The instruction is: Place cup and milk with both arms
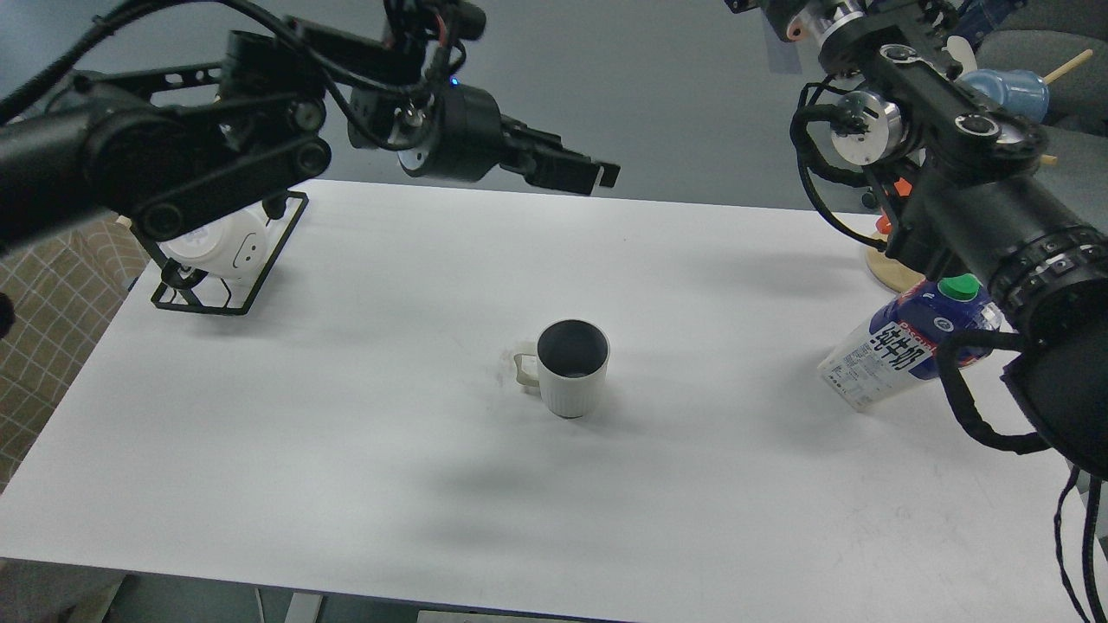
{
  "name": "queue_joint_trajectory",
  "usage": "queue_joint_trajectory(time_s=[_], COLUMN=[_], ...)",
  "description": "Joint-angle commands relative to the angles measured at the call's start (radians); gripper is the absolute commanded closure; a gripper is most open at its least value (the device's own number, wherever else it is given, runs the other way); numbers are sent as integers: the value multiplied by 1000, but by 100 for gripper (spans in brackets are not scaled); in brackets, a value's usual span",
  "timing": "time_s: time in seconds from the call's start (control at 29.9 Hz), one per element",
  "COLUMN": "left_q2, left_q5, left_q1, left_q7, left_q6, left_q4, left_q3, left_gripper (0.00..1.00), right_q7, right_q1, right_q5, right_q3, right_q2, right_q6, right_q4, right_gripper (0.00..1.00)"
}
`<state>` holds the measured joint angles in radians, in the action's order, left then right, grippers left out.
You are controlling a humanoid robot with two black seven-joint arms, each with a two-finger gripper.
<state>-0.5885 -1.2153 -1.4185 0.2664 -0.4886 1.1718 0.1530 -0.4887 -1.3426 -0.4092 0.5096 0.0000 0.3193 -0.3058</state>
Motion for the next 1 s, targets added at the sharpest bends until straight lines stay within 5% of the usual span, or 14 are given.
queue_joint_trajectory(time_s=[0.0, 0.27, 0.57, 0.74, 0.97], left_q2=[-68, -152, -180, -171, -157], left_q5=[201, 632, 798, 815, 816], left_q1=[45, 219, 351, 467, 483], left_q7=[-3, -6, 11, 8, 13], left_q6=[0, 24, 51, 91, 85], left_q4=[-12, -44, -44, -44, -35], left_q3=[89, 266, 392, 476, 481], left_gripper=[4, 2, 2, 2, 2], right_q7=[0, 0, 0, 0, 0], right_q1=[-13, -12, 108, 278, 468], right_q5=[0, -268, -531, -774, -1056], right_q3=[-135, -253, -260, -260, -263], right_q2=[-56, -438, -911, -1187, -1270], right_q6=[-6, -103, -204, -391, -718], right_q4=[-88, -438, -886, -1117, -1136], right_gripper=[0, 0, 0, 0, 0])
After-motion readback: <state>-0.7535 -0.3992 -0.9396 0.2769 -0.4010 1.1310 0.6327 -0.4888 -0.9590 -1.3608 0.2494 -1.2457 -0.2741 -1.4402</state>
